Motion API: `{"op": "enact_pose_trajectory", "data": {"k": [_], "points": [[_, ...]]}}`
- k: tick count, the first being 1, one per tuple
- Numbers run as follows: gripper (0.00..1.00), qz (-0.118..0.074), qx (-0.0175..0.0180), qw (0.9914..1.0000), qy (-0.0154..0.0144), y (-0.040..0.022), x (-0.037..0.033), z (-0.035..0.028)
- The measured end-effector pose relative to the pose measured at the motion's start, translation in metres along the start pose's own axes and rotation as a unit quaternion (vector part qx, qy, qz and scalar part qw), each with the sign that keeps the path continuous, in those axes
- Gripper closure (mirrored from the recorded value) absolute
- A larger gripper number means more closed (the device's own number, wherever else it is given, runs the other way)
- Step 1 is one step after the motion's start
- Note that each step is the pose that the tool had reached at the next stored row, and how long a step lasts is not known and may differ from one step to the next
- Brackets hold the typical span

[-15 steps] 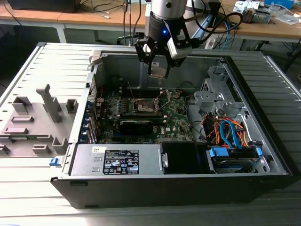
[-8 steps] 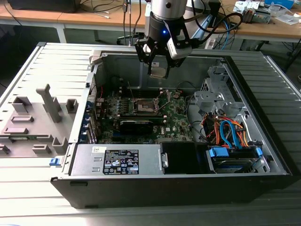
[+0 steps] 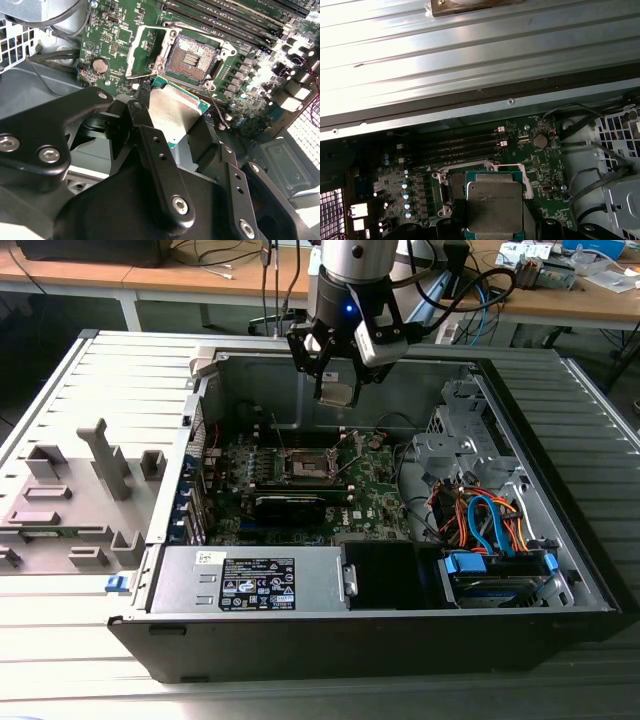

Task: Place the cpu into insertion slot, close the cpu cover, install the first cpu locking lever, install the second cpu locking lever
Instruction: 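Place the cpu into insertion slot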

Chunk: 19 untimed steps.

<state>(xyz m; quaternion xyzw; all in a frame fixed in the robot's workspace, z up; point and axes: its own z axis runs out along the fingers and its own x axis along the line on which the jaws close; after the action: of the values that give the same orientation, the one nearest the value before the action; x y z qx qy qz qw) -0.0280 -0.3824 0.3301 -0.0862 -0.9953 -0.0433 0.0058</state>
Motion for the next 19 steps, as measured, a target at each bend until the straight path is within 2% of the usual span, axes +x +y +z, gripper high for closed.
{"op": "enact_pose_trajectory", "data": {"k": [19], "points": [[0.46,0.009,-0.0002,0.99996,-0.0008,-0.0002,0.0000,0.0018]]}}
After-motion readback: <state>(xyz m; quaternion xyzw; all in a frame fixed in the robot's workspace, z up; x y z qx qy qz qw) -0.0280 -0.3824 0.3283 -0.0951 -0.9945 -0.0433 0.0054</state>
